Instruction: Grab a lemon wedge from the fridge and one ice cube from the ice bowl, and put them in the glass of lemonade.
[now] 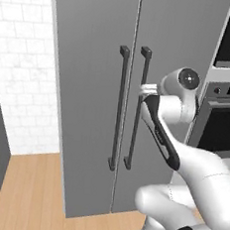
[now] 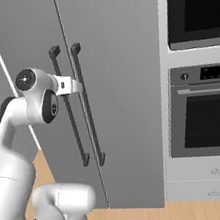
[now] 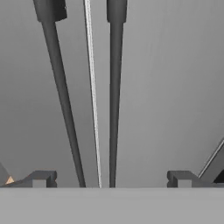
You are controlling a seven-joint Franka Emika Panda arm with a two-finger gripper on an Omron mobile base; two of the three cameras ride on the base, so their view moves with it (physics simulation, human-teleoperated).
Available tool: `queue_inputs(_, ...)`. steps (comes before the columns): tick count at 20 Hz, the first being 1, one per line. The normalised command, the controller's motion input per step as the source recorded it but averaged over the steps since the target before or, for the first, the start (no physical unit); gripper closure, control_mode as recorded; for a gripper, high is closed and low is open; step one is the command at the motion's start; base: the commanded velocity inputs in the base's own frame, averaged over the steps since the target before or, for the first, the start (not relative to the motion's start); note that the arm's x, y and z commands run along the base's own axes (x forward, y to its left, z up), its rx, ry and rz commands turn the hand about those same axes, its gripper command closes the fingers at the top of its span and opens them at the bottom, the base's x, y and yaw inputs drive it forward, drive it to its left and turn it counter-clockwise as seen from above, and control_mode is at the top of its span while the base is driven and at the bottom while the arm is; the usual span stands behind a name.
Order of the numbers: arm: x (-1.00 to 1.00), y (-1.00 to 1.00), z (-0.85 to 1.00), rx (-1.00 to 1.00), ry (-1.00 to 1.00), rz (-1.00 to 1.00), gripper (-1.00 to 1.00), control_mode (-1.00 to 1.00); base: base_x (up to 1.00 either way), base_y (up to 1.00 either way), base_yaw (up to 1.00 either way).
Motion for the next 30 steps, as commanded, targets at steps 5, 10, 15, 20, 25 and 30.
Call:
queue_inputs(5,1.0,0.0,0.17,-0.06,0.56,0.0,-1.0,-1.0,0.0,0.0,0.0)
queue_inputs(10,0.36,0.0,-0.28,0.0,0.09,0.0,-1.0,-1.0,0.0,0.0,0.0)
queue_inputs(15,0.53,0.0,-0.71,0.0,-0.12,0.0,-1.0,-1.0,0.0,0.0,0.0)
queue_inputs(20,0.44,-0.04,-0.59,0.0,-0.15,0.0,-1.0,-1.0,0.0,0.0,0.0)
queue_inputs(25,0.0,-0.44,-0.03,0.06,-0.17,0.0,-1.0,-1.0,0.0,0.0,0.0)
queue_inputs(30,0.22,-0.12,0.0,0.01,-0.01,0.0,-1.0,-1.0,0.0,0.0,0.0)
